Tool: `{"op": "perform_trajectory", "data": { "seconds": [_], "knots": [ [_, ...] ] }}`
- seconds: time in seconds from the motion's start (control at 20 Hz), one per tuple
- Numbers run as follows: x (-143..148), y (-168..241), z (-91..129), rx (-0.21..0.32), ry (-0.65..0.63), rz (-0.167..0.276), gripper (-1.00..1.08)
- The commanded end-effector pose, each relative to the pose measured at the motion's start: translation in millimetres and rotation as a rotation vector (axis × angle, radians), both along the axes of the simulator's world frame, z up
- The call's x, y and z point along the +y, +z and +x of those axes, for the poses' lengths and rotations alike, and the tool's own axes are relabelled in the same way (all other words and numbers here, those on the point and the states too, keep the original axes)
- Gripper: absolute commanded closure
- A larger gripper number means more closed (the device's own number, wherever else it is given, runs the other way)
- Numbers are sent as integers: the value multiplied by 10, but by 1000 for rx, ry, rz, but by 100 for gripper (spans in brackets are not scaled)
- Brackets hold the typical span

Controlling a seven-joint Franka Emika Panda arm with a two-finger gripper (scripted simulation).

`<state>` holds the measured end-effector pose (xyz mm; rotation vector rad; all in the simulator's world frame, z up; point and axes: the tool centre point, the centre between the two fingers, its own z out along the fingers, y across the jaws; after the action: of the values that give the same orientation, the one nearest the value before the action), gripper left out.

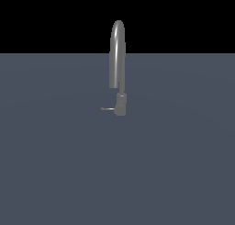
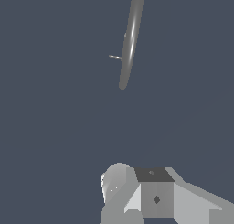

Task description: Turn on the faucet by rotating a designated handle.

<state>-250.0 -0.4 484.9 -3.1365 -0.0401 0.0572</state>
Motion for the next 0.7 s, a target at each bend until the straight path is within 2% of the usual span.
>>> {"op": "perform_trajectory", "data": {
  "seconds": [0.0, 0.3, 0.45, 0.65],
  "knots": [
    [0, 0, 0, 0, 0, 0, 108],
    [32, -43, 57, 2, 35, -33, 108],
    [71, -98, 125, 3, 79, -73, 108],
    [148, -207, 251, 7, 161, -149, 108]
  ]
}}
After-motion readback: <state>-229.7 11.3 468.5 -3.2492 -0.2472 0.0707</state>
